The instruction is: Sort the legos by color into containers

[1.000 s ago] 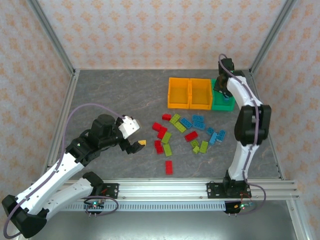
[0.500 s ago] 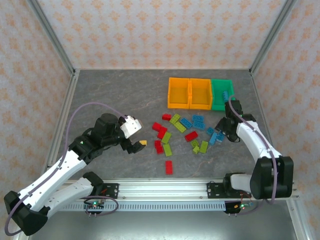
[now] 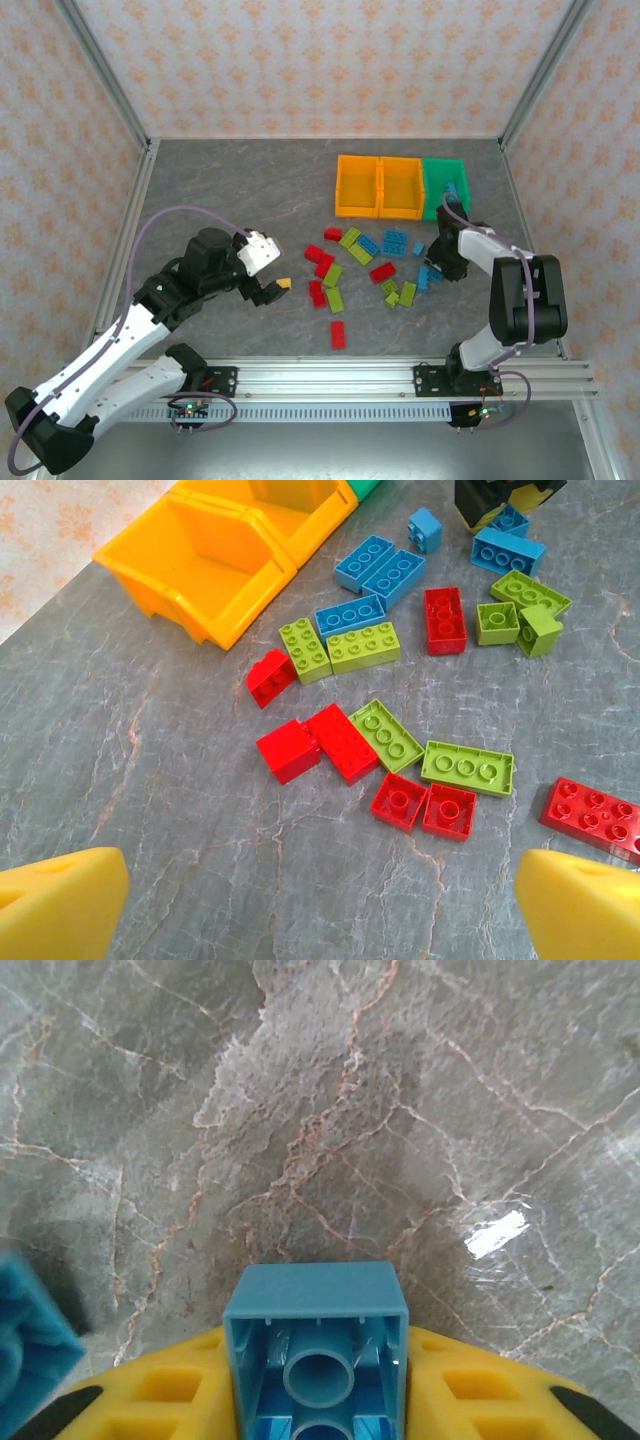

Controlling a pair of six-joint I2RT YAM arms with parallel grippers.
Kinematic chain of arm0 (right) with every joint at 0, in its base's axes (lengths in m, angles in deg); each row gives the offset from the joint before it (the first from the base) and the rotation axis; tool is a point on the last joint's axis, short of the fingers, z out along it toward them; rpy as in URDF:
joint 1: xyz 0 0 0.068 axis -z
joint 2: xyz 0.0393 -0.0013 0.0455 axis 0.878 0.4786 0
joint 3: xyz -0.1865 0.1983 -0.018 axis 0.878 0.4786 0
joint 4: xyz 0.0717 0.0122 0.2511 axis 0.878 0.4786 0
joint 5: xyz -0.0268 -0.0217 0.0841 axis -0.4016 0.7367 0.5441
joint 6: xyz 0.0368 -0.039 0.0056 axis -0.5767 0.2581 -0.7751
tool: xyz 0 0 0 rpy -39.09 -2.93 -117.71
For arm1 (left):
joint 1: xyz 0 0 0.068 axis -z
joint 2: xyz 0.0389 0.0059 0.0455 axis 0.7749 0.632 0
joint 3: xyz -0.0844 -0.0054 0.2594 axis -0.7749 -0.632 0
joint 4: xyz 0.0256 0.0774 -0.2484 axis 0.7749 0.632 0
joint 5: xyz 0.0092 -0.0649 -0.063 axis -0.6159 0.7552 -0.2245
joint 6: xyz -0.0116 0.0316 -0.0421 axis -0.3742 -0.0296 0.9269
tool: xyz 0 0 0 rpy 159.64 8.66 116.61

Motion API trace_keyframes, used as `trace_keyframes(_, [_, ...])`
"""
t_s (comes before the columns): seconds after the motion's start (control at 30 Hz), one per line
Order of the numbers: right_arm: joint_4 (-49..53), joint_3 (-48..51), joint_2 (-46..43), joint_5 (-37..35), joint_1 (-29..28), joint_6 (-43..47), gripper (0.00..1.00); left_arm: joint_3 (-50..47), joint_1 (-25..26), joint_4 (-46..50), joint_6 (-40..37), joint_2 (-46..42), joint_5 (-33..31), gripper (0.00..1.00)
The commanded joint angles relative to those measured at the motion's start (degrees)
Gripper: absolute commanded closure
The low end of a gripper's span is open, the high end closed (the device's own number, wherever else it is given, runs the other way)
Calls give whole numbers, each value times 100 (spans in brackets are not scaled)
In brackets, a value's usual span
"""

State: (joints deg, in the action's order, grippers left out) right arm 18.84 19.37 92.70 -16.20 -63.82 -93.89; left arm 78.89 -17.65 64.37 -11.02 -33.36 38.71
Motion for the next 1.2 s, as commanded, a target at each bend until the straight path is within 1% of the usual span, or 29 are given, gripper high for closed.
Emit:
trace_keyframes(0.0, [103, 110, -489, -405, 47, -82, 69, -3, 12, -17, -97, 1, -49, 0])
trace_keyframes(0.07, [241, 45, -868, -500, 48, -83, 73, 9, 8, -4, -85, 40, -37, 0])
trace_keyframes(0.13, [336, -94, -1394, -635, 48, -50, 74, 16, 8, 4, -91, 45, -44, 0])
trace_keyframes(0.2, [245, -328, -1789, -757, 43, 198, 74, 5, 10, -10, -88, 50, -66, 0])
trace_keyframes(0.27, [-35, -624, -1938, -833, 47, 628, 75, 6, 8, -37, -93, 50, -78, 0])
trace_keyframes(0.33, [-610, -889, -1775, -871, 40, 1219, 76, 10, 8, -57, -93, 80, -85, 0])
trace_keyframes(0.4, [-906, -1337, -1277, -1035, 47, 1656, 77, 29, 9, -33, -92, 117, -94, 0])
trace_keyframes(0.47, [-657, -2155, -474, -1225, 47, 2105, 77, 29, 8, -5, -99, 137, -171, 0])
trace_keyframes(0.53, [-213, -3014, 480, -1551, 43, 2352, 78, 15, 12, 22, -119, 129, -297, 0])
trace_keyframes(0.63, [81, -3995, 1555, -1684, 47, 2600, 77, -22, 9, 42, -172, 79, -482, 0])
trace_keyframes(0.73, [425, -4884, 2483, -1720, 44, 2728, 72, -71, 8, 15, -192, 16, -621, 0])
trace_keyframes(0.77, [536, -5123, 2693, -1704, 48, 2743, 68, -89, 8, 6, -191, -2, -649, 0])
trace_keyframes(0.83, [746, -5485, 2913, -1703, 48, 2697, 57, -113, 8, 4, -190, -16, -673, 0])
trace_keyframes(0.9, [838, -5606, 2868, -1696, 48, 2602, 50, -125, 12, -20, -184, -12, -687, 0])
trace_keyframes(1.03, [887, -5315, 2329, -1484, 46, 2409, 45, -125, 9, -133, -5, 44, -800, 0])
trace_keyframes(1.13, [1129, -4884, 1663, -1176, 48, 2084, 44, -16, 8, -320, 802, 236, -1353, 0])
trace_keyframes(1.17, [1144, -4632, 1332, -903, 48, 1892, 44, 106, 8, -316, 1191, 363, -1570, 0])
